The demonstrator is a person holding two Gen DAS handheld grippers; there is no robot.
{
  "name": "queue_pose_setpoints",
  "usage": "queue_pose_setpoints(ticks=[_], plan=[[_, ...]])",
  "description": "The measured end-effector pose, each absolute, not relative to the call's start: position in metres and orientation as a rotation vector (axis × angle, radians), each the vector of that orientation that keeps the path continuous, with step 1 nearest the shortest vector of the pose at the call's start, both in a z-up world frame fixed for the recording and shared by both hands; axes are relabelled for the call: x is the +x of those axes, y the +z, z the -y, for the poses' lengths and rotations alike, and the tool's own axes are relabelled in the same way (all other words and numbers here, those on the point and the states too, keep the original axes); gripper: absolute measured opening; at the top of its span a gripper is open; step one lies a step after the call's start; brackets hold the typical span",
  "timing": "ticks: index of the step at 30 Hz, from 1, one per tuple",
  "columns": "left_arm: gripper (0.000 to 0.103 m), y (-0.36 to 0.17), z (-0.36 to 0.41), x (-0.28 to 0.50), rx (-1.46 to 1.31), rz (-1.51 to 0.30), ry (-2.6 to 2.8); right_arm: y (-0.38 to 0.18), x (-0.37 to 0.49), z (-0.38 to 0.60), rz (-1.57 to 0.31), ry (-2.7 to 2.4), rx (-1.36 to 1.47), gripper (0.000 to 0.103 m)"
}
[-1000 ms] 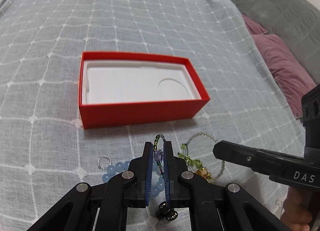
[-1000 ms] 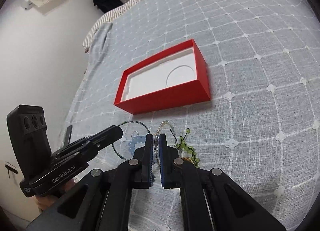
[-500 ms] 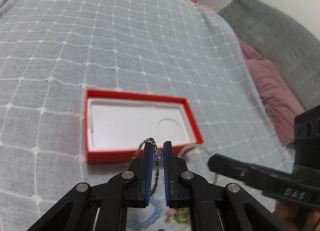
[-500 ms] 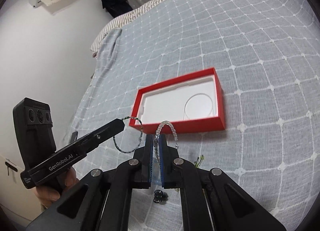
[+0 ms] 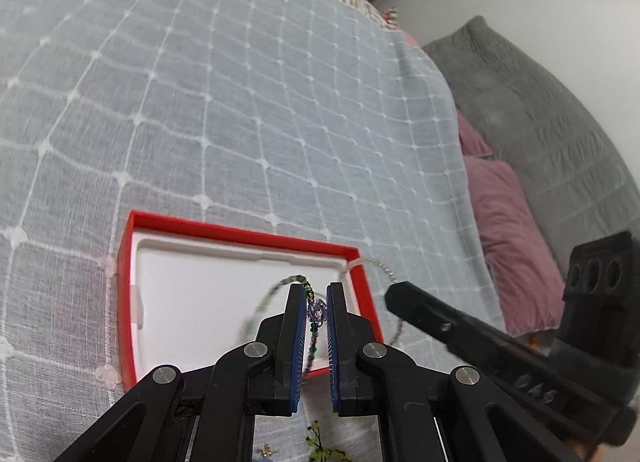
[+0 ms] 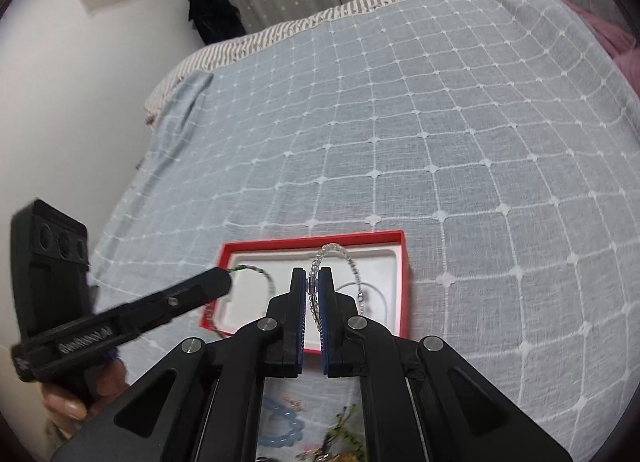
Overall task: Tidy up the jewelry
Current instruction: 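Carry the thin bracelets with the right gripper into the red box, then open the right gripper and withdraw from the box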
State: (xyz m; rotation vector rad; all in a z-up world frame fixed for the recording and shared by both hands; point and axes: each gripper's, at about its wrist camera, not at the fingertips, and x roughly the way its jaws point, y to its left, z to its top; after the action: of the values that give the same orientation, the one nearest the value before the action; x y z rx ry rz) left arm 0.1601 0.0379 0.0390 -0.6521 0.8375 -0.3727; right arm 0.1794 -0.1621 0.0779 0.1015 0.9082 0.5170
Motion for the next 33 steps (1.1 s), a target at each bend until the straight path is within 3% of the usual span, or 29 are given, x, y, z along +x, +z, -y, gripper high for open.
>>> queue_pose_setpoints(ticks=[20,29,30,33], plan=[[0.005,0.015,-0.066,0.168,-0.573,-0.880,-0.200,0.046,0.195,0.178,-0.950,0.423,0.062,0.006],[0.005,0.018,-0.052,0.167,-0.487,-0.864,-0.204,0.049,0.192,0.176,-0.936,0.400,0.013,0.011],[0.005,0.020,-0.051,0.166,-0.473,-0.861,-0.200,0.050,0.191,0.177,-0.928,0.392,0.006,0.014],[0.016,0.022,-0.049,0.166,-0.426,-0.853,-0.167,0.055,0.187,0.176,-0.907,0.414,0.002,0.040]])
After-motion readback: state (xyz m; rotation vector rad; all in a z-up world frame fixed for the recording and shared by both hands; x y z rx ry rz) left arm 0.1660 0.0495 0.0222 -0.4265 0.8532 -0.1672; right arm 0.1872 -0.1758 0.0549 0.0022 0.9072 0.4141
